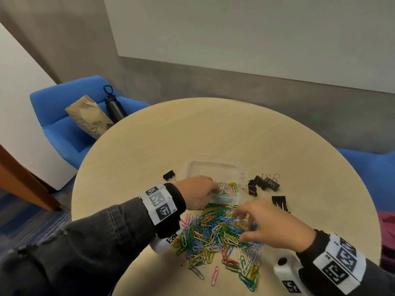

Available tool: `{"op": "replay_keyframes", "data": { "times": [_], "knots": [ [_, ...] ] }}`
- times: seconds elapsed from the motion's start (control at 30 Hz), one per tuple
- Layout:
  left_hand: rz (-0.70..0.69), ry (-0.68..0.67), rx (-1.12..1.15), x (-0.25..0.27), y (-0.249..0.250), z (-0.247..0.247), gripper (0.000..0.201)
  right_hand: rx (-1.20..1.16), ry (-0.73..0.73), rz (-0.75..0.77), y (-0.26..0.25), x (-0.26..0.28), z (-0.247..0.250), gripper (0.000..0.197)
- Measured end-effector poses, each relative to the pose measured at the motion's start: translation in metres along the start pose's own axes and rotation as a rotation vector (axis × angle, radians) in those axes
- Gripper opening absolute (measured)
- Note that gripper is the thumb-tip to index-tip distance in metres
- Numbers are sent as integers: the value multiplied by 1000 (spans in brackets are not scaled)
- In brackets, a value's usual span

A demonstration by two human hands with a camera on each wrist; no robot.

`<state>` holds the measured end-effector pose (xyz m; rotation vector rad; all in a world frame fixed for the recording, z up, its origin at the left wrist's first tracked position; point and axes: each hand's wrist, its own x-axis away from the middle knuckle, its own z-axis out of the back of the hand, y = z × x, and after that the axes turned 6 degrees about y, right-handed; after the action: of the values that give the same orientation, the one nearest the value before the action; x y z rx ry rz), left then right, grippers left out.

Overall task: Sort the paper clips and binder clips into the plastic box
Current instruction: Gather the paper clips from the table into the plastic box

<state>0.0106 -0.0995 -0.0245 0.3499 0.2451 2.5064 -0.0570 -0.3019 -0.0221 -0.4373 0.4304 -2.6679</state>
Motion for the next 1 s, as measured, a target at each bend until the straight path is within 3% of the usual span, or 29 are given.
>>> {"op": "replay_keyframes", "data": {
  "times": [0.1,0.2,0.33,0.4,0.5,0.6,0.7,0.83,0.9,1.0],
  "knots": [
    [79,106,-165,0,-2,-1,36,26,-14,-3,0,-1,-3,51],
    [51,196,-197,3,-2,-1,37,53,29,8,0,-3,-4,56],
    [19,26,-181,8,-4,-5,39,98,6,35,-5,-4,-15,72],
    [-20,103,-190,16,-2,-2,36,118,14,26,-7,-4,-17,66],
    [-146,247,-90,33,7,5,32,103,61,28,-7,-7,-17,34],
    [-198,199,11,49,15,5,31,65,79,33,-2,-13,-16,9],
    [-167,108,-16,60,16,-6,45,5,36,16,2,-15,-7,6],
    [-103,86,-27,68,15,-20,59,-107,49,33,4,-16,15,2],
    [-84,67,-17,69,14,-24,69,-164,125,48,5,-20,29,3],
    [-76,29,-8,67,16,-28,86,-231,359,85,2,-32,45,3]
  ]
}}
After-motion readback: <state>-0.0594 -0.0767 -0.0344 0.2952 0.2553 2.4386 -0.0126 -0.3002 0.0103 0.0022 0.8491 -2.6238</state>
